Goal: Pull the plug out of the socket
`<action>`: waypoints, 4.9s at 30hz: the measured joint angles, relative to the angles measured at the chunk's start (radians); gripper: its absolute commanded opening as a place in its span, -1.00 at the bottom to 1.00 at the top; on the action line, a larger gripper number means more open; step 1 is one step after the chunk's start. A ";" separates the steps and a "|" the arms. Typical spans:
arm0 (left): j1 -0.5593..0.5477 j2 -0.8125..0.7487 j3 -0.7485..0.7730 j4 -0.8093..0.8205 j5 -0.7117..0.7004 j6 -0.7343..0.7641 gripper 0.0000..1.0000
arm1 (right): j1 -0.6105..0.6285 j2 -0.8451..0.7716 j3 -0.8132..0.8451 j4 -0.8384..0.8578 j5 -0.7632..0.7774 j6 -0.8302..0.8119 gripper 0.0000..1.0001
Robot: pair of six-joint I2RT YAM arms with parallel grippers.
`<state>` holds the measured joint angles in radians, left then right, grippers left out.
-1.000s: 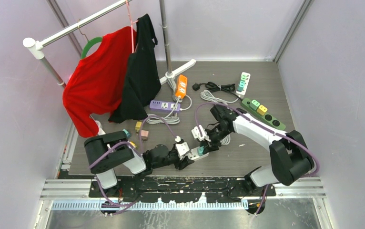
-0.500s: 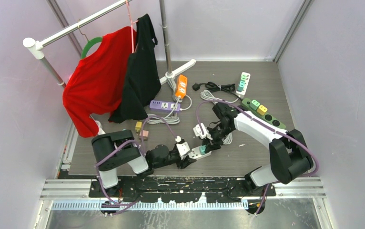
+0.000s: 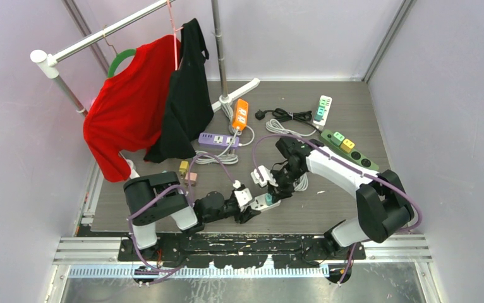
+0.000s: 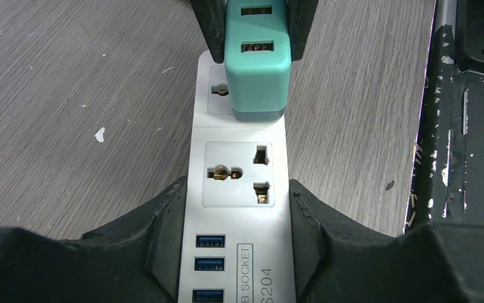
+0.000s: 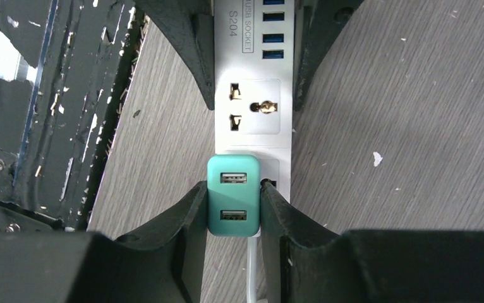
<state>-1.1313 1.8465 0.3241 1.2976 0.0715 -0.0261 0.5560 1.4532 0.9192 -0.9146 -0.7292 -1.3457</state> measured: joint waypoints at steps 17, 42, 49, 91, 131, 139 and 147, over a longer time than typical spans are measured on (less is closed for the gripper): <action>0.000 0.032 0.035 0.008 0.000 0.005 -1.00 | -0.064 -0.016 -0.027 -0.063 -0.048 -0.221 -0.98; -0.006 0.036 0.039 0.011 0.005 0.008 -1.00 | -0.100 -0.004 -0.025 -0.121 -0.089 -0.328 -0.98; -0.006 0.036 0.039 0.010 0.005 0.001 -1.00 | -0.089 -0.015 -0.028 -0.050 -0.070 -0.161 -0.98; -0.006 0.047 0.053 0.014 0.015 0.000 0.36 | -0.188 -0.008 0.059 -0.292 -0.331 -0.190 -0.98; 0.006 -0.591 0.428 -1.270 -0.349 -0.608 0.82 | -0.279 0.092 0.064 0.382 -0.285 1.308 -0.97; 0.006 -0.406 0.573 -1.356 -0.442 -0.651 0.81 | -0.279 0.093 0.064 0.384 -0.283 1.315 -0.97; 0.006 -0.277 0.679 -1.366 -0.473 -0.652 0.44 | -0.279 0.109 0.065 0.383 -0.278 1.317 -0.97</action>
<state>-1.1248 1.5696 1.0031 -0.0681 -0.4019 -0.6777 0.2771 1.5627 0.9840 -0.5312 -1.0069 -0.0284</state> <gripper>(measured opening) 0.822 0.376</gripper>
